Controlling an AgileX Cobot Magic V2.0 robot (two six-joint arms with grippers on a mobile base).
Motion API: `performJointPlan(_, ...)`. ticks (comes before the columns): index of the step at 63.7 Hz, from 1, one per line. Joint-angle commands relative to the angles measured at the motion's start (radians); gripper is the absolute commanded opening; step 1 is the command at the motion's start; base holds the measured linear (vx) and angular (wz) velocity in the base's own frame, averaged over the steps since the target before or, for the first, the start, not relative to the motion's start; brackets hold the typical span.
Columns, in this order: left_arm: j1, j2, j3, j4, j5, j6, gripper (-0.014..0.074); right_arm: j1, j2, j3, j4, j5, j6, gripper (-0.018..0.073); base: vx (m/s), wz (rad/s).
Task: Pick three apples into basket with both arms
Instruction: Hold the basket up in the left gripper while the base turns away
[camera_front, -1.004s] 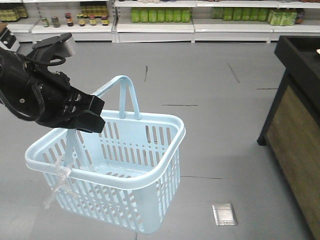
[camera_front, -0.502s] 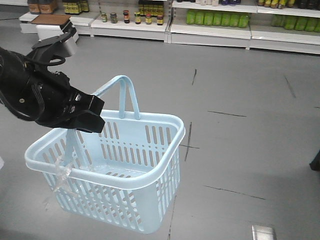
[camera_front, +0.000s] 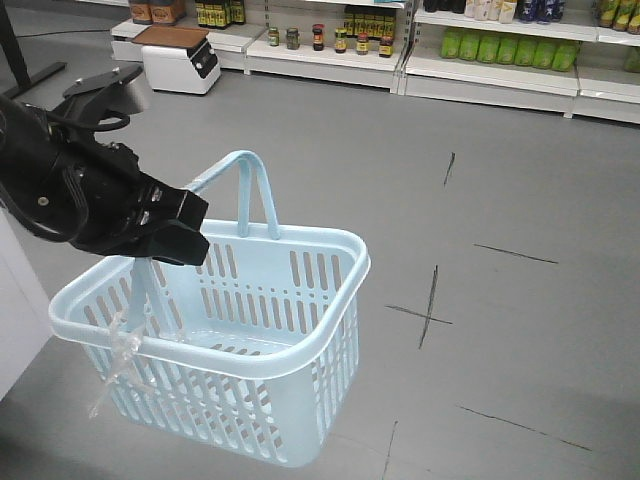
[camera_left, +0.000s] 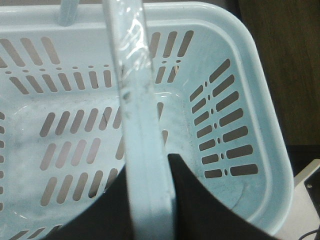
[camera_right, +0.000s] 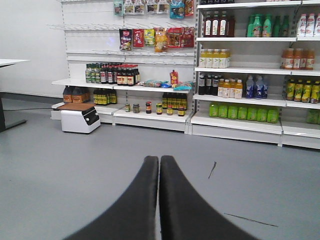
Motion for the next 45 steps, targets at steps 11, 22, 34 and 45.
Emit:
performJointPlan(11,-0.005,-0.036,-0.023,-0.045,-0.044,-0.007,-0.0008,-0.005,-0.011,0.015,-0.006,-0.07,-0.002,-0.0004,0.16,0.05)
performJointPlan(22,-0.005,-0.036,-0.023,-0.045,-0.044,-0.007,-0.0008,-0.005,-0.011,0.015,-0.006,-0.07,-0.002,-0.0004,0.17,-0.03)
performJointPlan(34,-0.005,-0.036,-0.023,-0.045,-0.044,-0.007,-0.0008,-0.005,-0.011,0.015,-0.006,-0.07,-0.002,-0.0004,0.18,-0.08)
performJointPlan(45,-0.005,-0.036,-0.023,-0.045,-0.044,-0.007,-0.0008,-0.005,-0.011,0.015,-0.006,-0.07,-0.002,-0.0004,0.19,-0.13)
